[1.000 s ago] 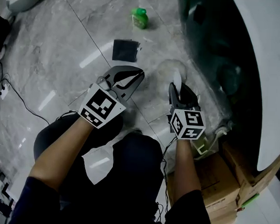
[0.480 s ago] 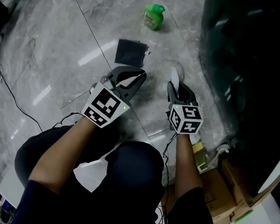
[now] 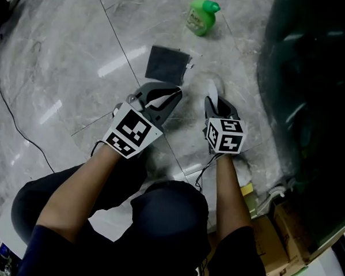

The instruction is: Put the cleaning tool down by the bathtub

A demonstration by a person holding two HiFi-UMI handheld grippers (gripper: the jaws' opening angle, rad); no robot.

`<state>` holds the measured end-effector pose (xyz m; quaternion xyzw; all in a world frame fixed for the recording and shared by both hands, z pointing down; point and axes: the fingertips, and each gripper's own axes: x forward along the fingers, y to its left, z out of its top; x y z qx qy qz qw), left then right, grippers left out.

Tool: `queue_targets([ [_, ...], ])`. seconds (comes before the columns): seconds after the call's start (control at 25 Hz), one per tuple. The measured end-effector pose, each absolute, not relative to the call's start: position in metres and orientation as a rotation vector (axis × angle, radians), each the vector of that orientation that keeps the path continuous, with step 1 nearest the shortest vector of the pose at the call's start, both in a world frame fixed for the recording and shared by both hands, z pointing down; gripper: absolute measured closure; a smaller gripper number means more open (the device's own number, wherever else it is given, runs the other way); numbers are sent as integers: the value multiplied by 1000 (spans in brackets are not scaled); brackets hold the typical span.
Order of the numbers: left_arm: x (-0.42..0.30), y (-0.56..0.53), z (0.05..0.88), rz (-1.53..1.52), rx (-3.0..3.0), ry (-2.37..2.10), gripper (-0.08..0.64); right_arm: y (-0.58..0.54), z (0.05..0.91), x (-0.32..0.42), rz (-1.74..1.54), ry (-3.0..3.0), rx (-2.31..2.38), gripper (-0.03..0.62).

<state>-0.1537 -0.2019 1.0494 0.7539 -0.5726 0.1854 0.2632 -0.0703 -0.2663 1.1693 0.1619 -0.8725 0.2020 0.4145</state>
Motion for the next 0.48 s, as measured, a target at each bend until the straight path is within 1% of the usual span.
queue_targets([
  [0.48,-153,-203,1067,489,2004,-1547,523,-268,1186,-94,487,-2181,399,495],
])
